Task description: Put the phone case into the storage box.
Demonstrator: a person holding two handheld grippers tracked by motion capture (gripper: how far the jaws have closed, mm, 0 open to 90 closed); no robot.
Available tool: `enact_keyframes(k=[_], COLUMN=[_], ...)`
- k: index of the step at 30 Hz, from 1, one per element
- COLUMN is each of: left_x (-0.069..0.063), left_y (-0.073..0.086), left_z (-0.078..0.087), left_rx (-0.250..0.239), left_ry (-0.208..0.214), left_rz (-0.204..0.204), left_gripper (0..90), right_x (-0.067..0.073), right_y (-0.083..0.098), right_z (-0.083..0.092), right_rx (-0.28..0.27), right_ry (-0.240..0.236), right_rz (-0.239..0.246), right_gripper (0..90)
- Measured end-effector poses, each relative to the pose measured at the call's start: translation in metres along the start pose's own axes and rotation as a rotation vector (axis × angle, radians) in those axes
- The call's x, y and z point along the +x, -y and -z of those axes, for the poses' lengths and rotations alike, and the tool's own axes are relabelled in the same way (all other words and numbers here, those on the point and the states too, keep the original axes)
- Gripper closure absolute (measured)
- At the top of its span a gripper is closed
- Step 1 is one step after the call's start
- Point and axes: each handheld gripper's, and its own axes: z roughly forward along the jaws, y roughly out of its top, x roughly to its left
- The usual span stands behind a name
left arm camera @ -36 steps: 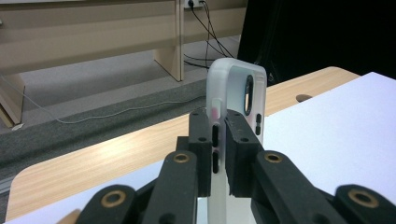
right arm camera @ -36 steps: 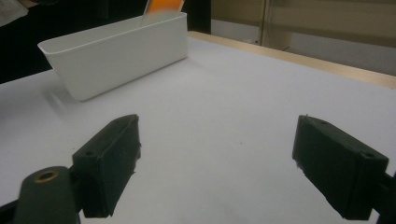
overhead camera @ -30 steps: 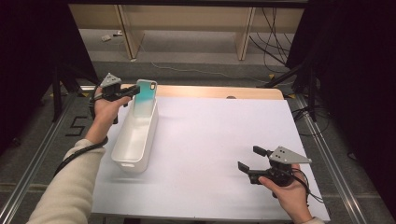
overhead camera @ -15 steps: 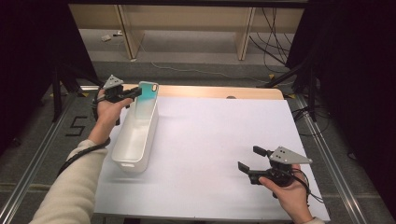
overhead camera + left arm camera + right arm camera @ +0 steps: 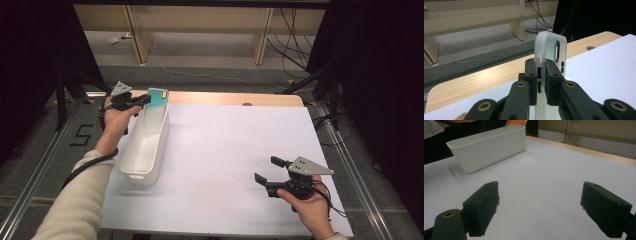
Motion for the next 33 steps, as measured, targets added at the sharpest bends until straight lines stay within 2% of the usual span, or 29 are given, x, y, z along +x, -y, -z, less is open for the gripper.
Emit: enact_keyframes(k=[11, 12, 14, 16, 18, 20, 21, 24, 26, 33], left_x=[0.002, 0.002, 0.001, 0.001, 0.002, 0.002, 0.002, 0.004, 0.004, 0.005], left_y=[0.003, 0.003, 0.004, 0.005, 0.006, 0.007, 0.008, 0.011, 0.012, 0.016], left_z=[0.000, 0.000, -0.001, -0.001, -0.001, -0.001, -0.001, -0.001, -0.001, -0.002], left_rx=[0.000, 0.002, 0.005, 0.004, 0.007, 0.009, 0.012, 0.020, 0.025, 0.046], left_ry=[0.002, -0.003, -0.004, -0.005, -0.007, -0.009, -0.011, -0.014, -0.021, -0.034], left_rz=[0.016, 0.015, 0.001, 0.006, 0.007, 0.009, 0.008, 0.009, 0.004, -0.021], left_gripper=[81.5, 81.3, 81.1, 80.9, 80.7, 80.6, 80.5, 80.1, 79.7, 79.4], right_x=[0.000, -0.001, -0.002, -0.001, -0.001, -0.002, -0.001, -0.001, 0.000, 0.000], right_y=[0.000, 0.000, 0.000, 0.000, 0.000, 0.000, 0.001, 0.001, 0.001, 0.001], right_z=[0.001, 0.001, 0.000, 0.000, 0.000, 0.000, 0.000, 0.000, -0.002, -0.002], right_rx=[0.016, 0.015, 0.013, 0.023, 0.022, 0.016, 0.031, 0.030, 0.009, 0.023], right_ry=[0.003, 0.011, 0.010, 0.003, 0.003, 0.012, 0.003, 0.001, -0.013, -0.008], right_rz=[-0.001, 0.018, 0.026, 0.004, 0.005, 0.026, 0.006, 0.009, -0.001, -0.007], right_gripper=[16.5, 16.5, 16.5, 16.5, 16.5, 16.5, 16.5, 16.5, 16.5, 16.5])
